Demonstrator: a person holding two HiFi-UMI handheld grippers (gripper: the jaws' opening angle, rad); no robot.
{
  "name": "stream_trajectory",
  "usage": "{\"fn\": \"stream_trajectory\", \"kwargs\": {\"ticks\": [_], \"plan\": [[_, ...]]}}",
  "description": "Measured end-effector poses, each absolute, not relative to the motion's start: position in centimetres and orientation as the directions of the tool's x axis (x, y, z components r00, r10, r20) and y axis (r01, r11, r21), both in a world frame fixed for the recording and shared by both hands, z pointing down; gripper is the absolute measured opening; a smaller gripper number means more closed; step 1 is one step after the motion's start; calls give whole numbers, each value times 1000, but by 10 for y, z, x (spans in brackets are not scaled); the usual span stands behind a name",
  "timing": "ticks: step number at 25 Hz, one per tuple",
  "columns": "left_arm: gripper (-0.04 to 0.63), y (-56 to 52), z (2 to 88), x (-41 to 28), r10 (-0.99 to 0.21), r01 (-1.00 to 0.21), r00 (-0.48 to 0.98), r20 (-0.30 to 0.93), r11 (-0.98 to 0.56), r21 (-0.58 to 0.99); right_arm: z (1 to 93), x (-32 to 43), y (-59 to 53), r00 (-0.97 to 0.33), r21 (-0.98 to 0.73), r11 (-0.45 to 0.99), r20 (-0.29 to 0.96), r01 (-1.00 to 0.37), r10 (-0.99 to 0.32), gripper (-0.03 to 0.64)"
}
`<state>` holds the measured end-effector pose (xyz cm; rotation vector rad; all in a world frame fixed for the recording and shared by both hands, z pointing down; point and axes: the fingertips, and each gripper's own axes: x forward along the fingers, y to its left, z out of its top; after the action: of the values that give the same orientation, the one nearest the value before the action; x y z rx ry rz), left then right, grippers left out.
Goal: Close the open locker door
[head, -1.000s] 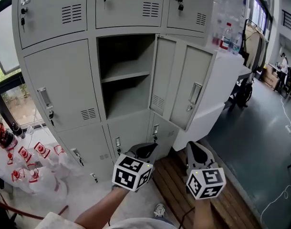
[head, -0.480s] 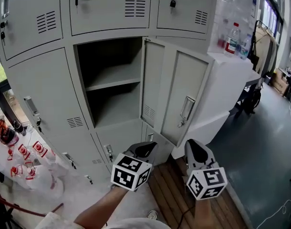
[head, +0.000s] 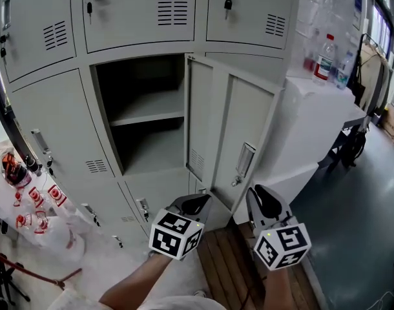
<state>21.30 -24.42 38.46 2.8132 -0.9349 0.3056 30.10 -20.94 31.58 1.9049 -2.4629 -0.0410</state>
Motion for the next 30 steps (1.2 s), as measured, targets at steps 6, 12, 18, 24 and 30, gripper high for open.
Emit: {"fn": "stream_trajectory", "kwargs": {"ticks": [6,12,18,24,30], "plan": [[7,-258,384,222,-619,-651,747,241,-754,80,306,306,-221,-357,42,356,-18,-933,-934,70],[7,-264,382,225,-647,-678,723,240,-732,68,298,307,-226,-449,18,449,-56,-893,-892,92],[7,-265,382,224,-665,-694,708,237,-717,65,294,308,-231,-537,-29,540,-80,-841,-840,106],[8,-266,379,221,-679,-707,696,233,-705,59,294,309,-235,-588,-56,594,-95,-803,-804,110],[8,-264,378,219,-688,-716,686,235,-696,54,292,303,-235,-613,-29,618,-96,-786,-784,89]]}}
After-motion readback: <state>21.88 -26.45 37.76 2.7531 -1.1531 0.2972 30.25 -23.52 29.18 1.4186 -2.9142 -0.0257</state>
